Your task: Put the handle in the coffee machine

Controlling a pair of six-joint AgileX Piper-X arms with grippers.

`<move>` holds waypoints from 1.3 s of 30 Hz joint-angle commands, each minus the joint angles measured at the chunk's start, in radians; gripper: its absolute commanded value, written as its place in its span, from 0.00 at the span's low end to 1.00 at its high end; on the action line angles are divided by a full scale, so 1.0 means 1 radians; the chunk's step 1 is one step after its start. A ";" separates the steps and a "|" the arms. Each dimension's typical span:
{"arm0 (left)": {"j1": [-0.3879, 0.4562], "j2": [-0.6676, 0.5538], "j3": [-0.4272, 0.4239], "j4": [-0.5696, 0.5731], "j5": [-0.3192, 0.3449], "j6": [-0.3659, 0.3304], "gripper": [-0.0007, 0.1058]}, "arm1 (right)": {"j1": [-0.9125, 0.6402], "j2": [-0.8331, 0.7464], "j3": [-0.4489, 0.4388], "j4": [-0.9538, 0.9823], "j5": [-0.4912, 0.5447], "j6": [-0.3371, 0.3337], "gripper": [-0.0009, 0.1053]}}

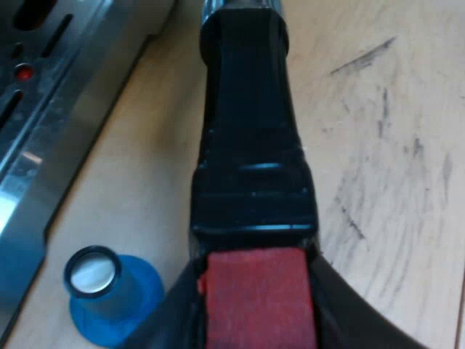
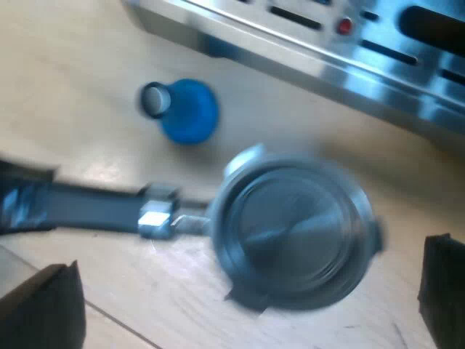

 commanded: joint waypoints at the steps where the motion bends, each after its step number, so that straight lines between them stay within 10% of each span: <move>1: 0.027 -0.015 -0.015 -0.028 0.037 0.007 0.01 | 0.054 -0.016 -0.009 -0.010 0.028 -0.011 0.90; 13: 0.224 -0.015 -0.015 0.010 0.037 0.022 0.01 | 0.299 -0.018 0.004 -0.168 0.526 0.096 0.90; 27: 0.448 -0.012 -0.015 0.039 0.122 0.191 0.01 | 0.412 -0.013 0.214 -0.511 0.766 0.117 0.90; 39: 0.462 0.091 -0.015 0.046 0.160 0.306 0.01 | 0.451 -0.013 0.418 -0.921 0.978 0.091 0.90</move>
